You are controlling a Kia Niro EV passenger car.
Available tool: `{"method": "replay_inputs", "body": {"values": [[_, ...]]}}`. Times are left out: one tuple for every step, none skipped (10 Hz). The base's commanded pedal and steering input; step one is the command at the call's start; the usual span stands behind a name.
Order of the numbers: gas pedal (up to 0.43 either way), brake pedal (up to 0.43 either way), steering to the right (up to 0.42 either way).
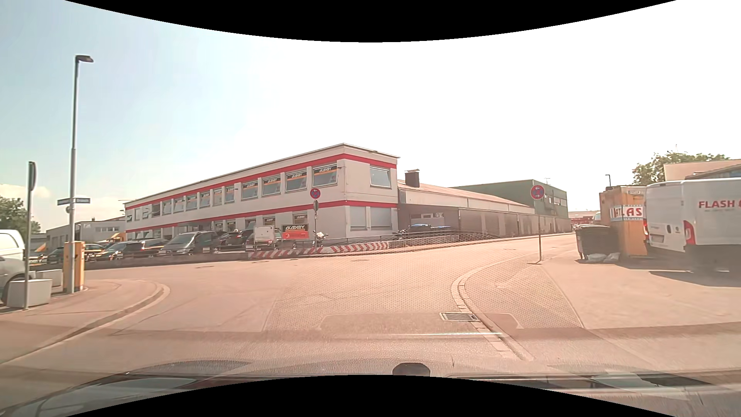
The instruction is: Follow the waypoints while adhering to traffic rules and regulations
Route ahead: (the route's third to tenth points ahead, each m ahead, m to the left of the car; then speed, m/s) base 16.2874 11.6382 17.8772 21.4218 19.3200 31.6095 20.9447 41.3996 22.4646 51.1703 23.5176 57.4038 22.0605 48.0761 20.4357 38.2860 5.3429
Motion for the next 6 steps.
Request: {"method": "replay_inputs", "body": {"values": [[0.0, 0.201, 0.015], [0.0, 0.207, 0.019], [0.0, 0.207, 0.021], [0.0, 0.207, 0.022], [0.0, 0.207, 0.025], [0.0, 0.201, 0.031]]}}
